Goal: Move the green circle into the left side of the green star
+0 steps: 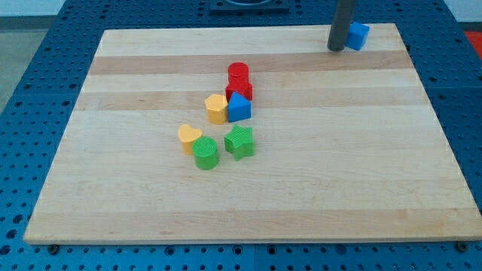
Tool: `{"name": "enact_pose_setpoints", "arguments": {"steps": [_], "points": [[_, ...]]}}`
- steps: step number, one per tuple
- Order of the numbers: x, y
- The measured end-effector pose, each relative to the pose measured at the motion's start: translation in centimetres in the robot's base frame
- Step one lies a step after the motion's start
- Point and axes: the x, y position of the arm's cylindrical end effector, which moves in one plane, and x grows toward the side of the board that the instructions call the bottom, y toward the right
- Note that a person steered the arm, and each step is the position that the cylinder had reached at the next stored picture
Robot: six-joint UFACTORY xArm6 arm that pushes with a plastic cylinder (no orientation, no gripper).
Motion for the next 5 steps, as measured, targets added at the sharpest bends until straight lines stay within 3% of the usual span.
{"name": "enact_pose_setpoints", "arguments": {"steps": [1, 2, 3, 4, 5], "points": [[7.7, -0.6], [18.1, -7.2], [25.7, -16.7], [29.1, -24.6], [26.5, -31.9]]}}
